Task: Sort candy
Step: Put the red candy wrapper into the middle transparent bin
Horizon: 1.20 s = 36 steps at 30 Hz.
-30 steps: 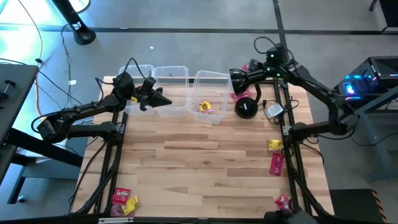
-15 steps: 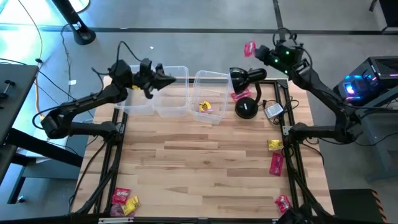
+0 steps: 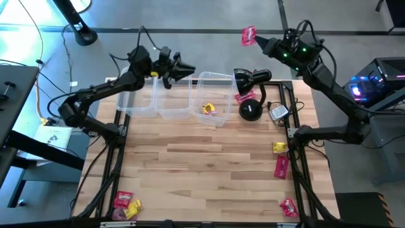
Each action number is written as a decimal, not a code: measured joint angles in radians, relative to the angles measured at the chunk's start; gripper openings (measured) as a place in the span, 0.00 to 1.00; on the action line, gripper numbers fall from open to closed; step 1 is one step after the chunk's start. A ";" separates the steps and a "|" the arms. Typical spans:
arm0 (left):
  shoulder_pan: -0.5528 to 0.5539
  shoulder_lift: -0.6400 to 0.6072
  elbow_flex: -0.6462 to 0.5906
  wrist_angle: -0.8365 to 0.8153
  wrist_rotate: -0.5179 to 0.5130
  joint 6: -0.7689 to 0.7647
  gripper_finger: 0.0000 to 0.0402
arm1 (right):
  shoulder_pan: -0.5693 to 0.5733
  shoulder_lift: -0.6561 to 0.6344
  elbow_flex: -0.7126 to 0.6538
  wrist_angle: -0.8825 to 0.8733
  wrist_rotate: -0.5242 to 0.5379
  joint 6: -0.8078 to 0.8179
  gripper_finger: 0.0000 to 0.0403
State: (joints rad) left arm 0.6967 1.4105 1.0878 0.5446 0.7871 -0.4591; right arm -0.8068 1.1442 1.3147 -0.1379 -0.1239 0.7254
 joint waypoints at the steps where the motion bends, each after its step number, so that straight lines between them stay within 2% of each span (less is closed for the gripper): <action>1: 0.000 0.011 0.027 0.000 -0.001 0.000 0.28 | 0.016 0.000 0.010 0.000 0.001 -0.001 0.00; 5: 0.001 0.051 0.132 0.000 0.000 -0.007 0.44 | 0.084 0.009 0.052 0.016 0.003 -0.008 0.00; 9: 0.003 0.094 0.211 -0.003 0.000 -0.079 0.59 | 0.165 0.051 0.109 0.073 0.004 -0.012 0.00; 14: 0.000 0.145 0.286 0.000 0.019 -0.245 0.69 | 0.252 0.142 0.228 0.101 -0.002 -0.050 0.00; 17: -0.006 0.156 0.315 0.010 0.016 -0.423 0.71 | 0.282 0.213 0.329 0.100 -0.053 -0.077 0.00; 20: -0.008 0.154 0.322 0.075 0.005 -0.535 0.71 | 0.299 0.287 0.442 0.096 -0.119 -0.099 0.00; 25: -0.008 0.154 0.322 0.282 -0.030 -0.728 0.71 | 0.311 0.413 0.626 0.066 -0.209 -0.117 0.00; 28: -0.008 0.153 0.322 0.361 -0.072 -0.800 0.71 | 0.310 0.486 0.727 0.064 -0.272 -0.114 0.00; 31: -0.008 0.154 0.322 0.368 -0.079 -0.834 0.71 | 0.315 0.550 0.816 0.043 -0.305 -0.116 0.00; 36: 0.002 0.148 0.321 0.374 0.023 -0.883 0.71 | 0.308 0.617 0.935 -0.075 -0.353 -0.147 0.00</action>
State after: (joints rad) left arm 0.6985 1.5583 1.4090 0.9188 0.8103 -1.3421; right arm -0.4985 1.7608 2.2492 -0.2132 -0.4766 0.5784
